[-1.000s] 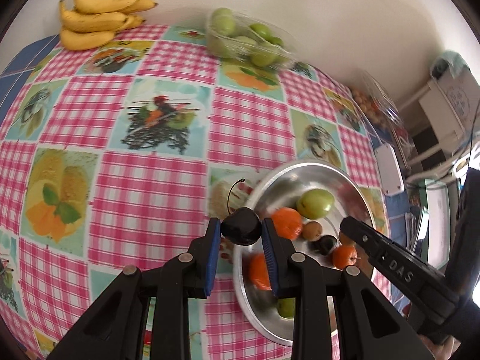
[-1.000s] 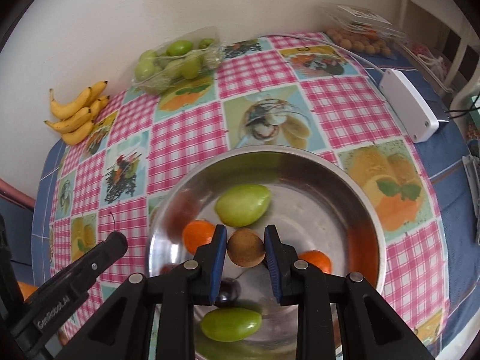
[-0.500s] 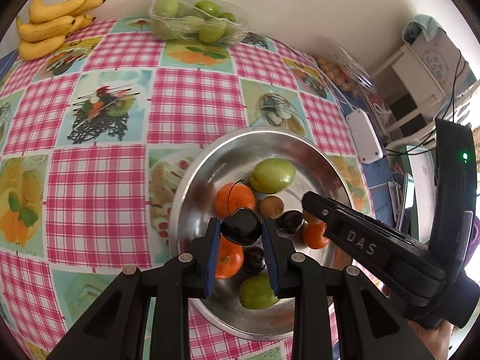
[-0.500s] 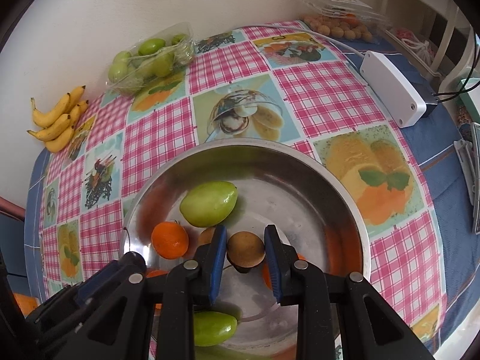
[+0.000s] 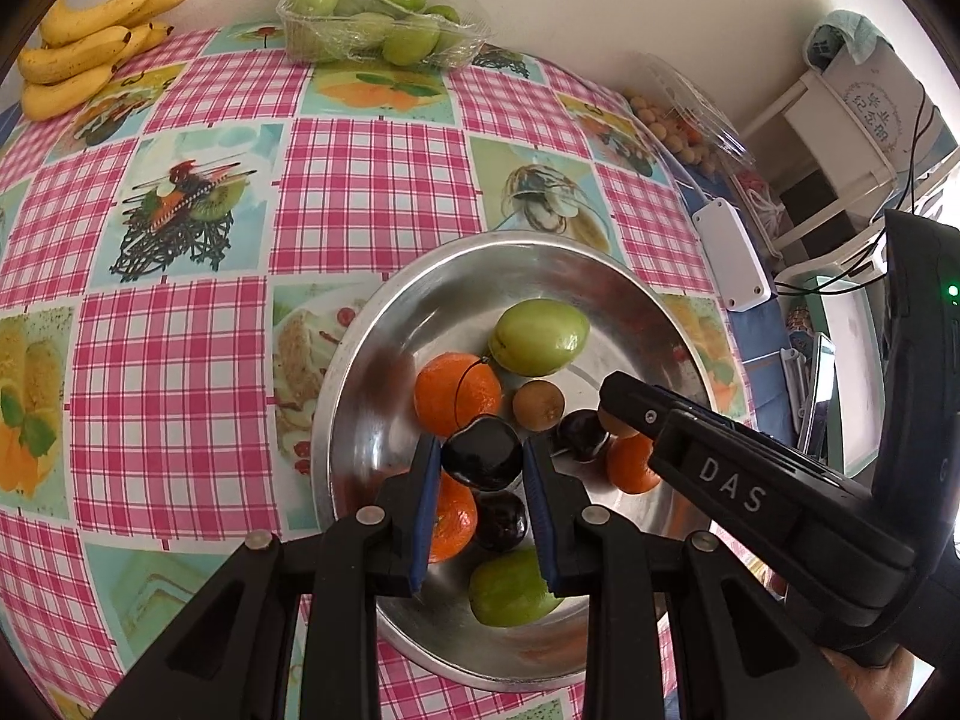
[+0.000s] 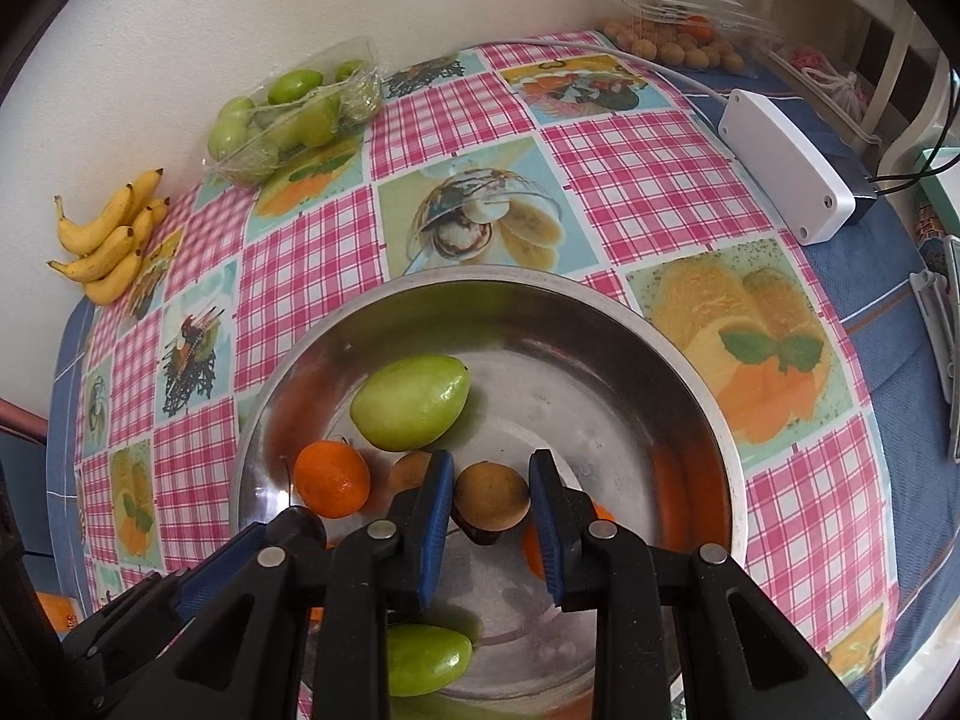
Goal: Organize fruits
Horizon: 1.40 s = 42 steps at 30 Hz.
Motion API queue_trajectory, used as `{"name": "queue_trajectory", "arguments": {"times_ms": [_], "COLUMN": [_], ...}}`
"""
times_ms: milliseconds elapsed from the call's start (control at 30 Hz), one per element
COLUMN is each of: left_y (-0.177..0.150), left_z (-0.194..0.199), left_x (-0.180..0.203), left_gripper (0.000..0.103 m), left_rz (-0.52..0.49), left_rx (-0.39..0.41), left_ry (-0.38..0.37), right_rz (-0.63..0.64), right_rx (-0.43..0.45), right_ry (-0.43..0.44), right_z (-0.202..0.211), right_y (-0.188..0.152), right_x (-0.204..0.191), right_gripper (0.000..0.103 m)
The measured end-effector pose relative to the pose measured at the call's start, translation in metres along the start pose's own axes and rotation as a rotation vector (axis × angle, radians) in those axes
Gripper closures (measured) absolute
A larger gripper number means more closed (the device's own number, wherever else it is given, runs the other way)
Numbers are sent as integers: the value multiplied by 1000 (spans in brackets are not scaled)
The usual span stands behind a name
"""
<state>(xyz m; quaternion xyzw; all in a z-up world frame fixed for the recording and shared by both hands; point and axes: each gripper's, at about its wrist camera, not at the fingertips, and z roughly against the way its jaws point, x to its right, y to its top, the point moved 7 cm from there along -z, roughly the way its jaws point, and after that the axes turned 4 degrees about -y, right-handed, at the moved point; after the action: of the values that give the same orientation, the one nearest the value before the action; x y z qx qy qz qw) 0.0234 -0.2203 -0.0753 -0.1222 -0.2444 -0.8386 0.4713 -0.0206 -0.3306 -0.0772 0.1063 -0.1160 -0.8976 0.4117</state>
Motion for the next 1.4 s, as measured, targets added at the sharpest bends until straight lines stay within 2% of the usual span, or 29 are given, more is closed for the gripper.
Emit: {"name": "queue_trajectory", "arguments": {"times_ms": [267,333,400,433,567,600,667,833,900,1067,1400], "left_y": [-1,0,1,1,4,5,6,7,6,4,3], "left_z": [-3,0,3,5,11,13,18,29,35,43,40], "left_x": [-2,-3,-3,-4,-9,-14,-27,-66,-86,-118,-124], "left_gripper": [73,70,61,61,60,59,54,48,32,19,17], "left_rz": [11,14,14,16,36,50,91,186,240,340,309], "left_rx": [-10,-3,6,10,25,33,47,72,89,120,116], "left_ry": [8,8,9,10,15,27,62,145,182,219,259], "right_rz": [-14,-18,-21,-23,-33,-37,-41,-34,-26,0,43], "right_rx": [-6,-5,1,4,20,23,28,36,34,34,30], "right_ry": [1,1,0,0,4,4,3,2,6,20,23], "right_z": [-1,-1,1,2,7,8,9,11,11,11,10], "right_y": [0,0,1,1,2,2,3,3,3,2,-2], "right_x": [1,1,1,2,2,3,4,1,-3,-13,-26], "right_gripper": [74,73,73,72,63,60,48,45,44,41,35]}}
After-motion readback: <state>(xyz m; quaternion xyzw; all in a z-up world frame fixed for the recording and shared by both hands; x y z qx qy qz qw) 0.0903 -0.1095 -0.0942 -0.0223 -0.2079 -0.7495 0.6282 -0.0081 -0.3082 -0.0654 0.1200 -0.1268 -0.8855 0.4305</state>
